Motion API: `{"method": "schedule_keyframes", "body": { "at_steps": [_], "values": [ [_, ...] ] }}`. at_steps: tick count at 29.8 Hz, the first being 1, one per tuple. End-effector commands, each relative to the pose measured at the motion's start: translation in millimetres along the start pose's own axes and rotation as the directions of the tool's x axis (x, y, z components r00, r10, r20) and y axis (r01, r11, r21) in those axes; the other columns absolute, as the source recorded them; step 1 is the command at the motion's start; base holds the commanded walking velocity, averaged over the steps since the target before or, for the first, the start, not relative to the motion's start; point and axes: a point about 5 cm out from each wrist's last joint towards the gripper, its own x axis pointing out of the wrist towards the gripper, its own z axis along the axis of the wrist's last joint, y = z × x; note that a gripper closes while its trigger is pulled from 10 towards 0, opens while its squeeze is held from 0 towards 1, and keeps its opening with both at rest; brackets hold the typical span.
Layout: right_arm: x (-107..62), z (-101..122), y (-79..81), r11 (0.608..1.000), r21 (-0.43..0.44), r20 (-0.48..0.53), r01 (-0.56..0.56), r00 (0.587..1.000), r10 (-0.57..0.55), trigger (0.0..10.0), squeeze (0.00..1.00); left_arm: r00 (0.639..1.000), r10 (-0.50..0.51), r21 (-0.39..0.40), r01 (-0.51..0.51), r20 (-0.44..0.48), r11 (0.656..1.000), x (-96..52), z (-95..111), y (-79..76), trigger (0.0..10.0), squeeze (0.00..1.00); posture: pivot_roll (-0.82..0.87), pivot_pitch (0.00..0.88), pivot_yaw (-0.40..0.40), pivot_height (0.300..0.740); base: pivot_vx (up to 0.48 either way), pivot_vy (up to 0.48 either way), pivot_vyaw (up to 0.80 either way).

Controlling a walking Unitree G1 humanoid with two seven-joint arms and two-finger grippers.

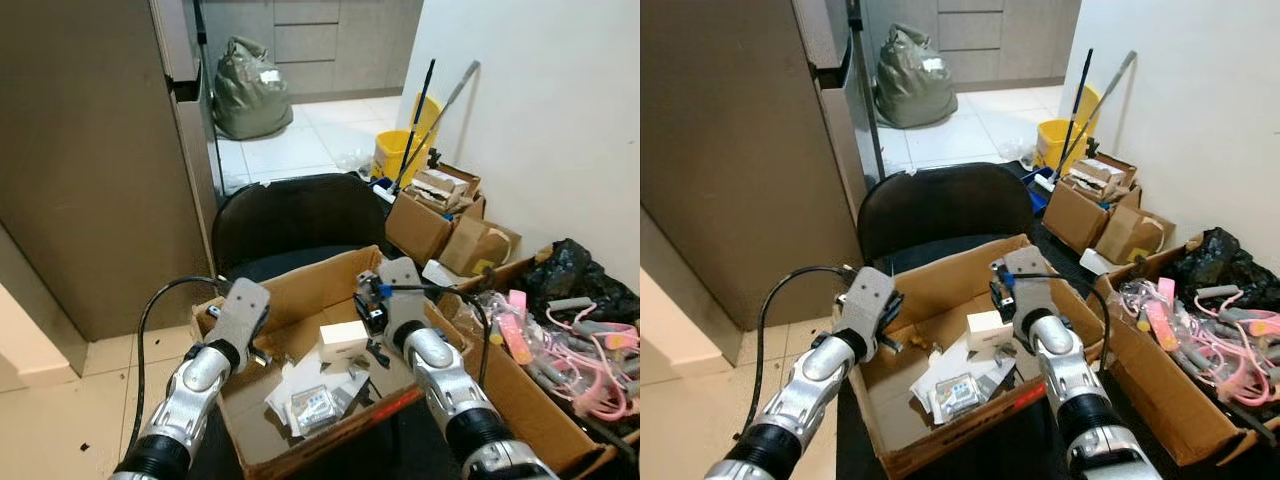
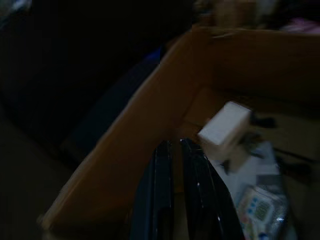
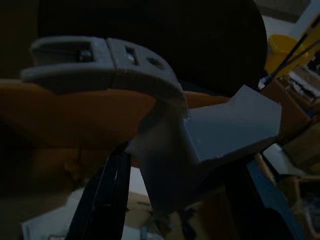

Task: Picking trash to rubbish bin

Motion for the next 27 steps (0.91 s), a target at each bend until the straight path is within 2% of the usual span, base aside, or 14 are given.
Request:
{"method": "schedule_keyframes", "body": {
  "at_steps": [1,2,4,8,15,16,18,19,20,21,22,26,27],
  "values": [
    [1.7,-4,1.4,0.999,-0.035,-0.032,-0.004,0.999,0.003,10.0,0.00,0.997,-0.076,0.031,0.076,0.002,0.997,-0.7,4,-2.4,10.0,0.00,-0.06,0.065,-0.029,0.740,0.000,0.000,0.00],
    [1.7,-4,1.4,0.999,-0.035,-0.032,-0.004,0.999,0.003,10.0,0.00,0.997,-0.076,0.031,0.076,0.002,0.997,-0.7,4,-2.4,10.0,0.00,-0.06,0.065,-0.029,0.740,0.000,0.000,0.00],
    [4.7,-7,5.4,0.993,-0.112,-0.072,-0.044,0.997,0.036,10.0,0.00,0.984,-0.171,0.009,0.171,0.040,0.985,-3.8,9,-10.3,10.0,0.00,-0.06,0.075,-0.039,0.740,0.000,0.000,0.00],
    [8.1,-7,14.9,0.981,-0.171,-0.097,-0.096,0.992,0.080,10.0,0.00,0.967,-0.240,-0.024,0.243,0.085,0.970,-7.3,15,-20.0,10.0,0.00,-0.05,0.080,-0.046,0.740,0.000,0.000,0.00],
    [10.6,-7,22.3,0.978,-0.171,-0.111,-0.116,0.989,0.098,10.0,0.00,0.965,-0.252,-0.039,0.256,0.078,0.966,-9.4,15,-23.9,10.0,0.00,-0.05,0.084,-0.051,0.740,0.000,0.000,0.00],
    [11.9,-8,26.5,0.983,-0.131,-0.120,-0.129,0.986,0.114,10.0,1.00,0.962,-0.260,-0.039,0.264,0.078,0.964,-11.6,14,-26.4,10.0,0.00,-0.05,0.086,-0.054,0.740,0.000,0.000,0.00],
    [12.6,-8,29.0,0.985,-0.102,-0.124,-0.139,0.984,0.126,10.0,1.00,0.961,-0.267,-0.039,0.270,0.076,0.962,-13.8,14,-27.3,10.0,0.00,-0.05,0.086,-0.055,0.740,0.000,0.000,0.00],
    [13.0,-7,28.8,0.985,-0.119,-0.118,-0.128,0.987,0.114,10.0,1.00,0.960,-0.269,-0.041,0.272,0.073,0.961,-14.5,14,-27.8,10.0,0.00,-0.05,0.087,-0.056,0.740,0.000,0.000,0.00],
    [13.7,-6,27.3,0.986,-0.128,-0.107,-0.103,0.990,0.090,10.0,0.72,0.961,-0.269,-0.041,0.272,0.070,0.961,-15.0,13,-28.0,10.0,0.00,-0.05,0.087,-0.054,0.740,0.000,0.000,0.00],
    [14.2,-4,26.3,0.987,-0.133,-0.099,-0.086,0.992,0.073,10.0,0.72,0.961,-0.269,-0.040,0.272,0.068,0.961,-15.3,13,-28.2,10.0,0.00,-0.05,0.087,-0.054,0.740,0.000,0.000,0.00],
    [14.5,-3,23.2,0.991,-0.122,-0.086,-0.055,0.995,0.045,10.0,0.00,0.962,-0.263,-0.037,0.266,0.066,0.963,-15.3,14,-27.9,10.0,0.00,-0.05,0.087,-0.052,0.740,0.000,0.000,0.00],
    [14.1,-2,17.5,0.995,-0.101,-0.076,-0.015,0.997,0.007,10.0,0.00,0.964,-0.260,-0.035,0.262,0.060,0.964,-15.0,14,-27.4,10.0,0.00,-0.04,0.084,-0.050,0.740,0.000,0.000,0.00],
    [13.0,-3,12.1,0.998,-0.068,-0.071,0.018,0.997,-0.023,10.0,0.00,0.968,-0.245,-0.034,0.247,0.056,0.968,-14.2,14,-26.2,10.0,0.00,-0.04,0.081,-0.048,0.740,0.000,0.000,0.00]
  ]
}}
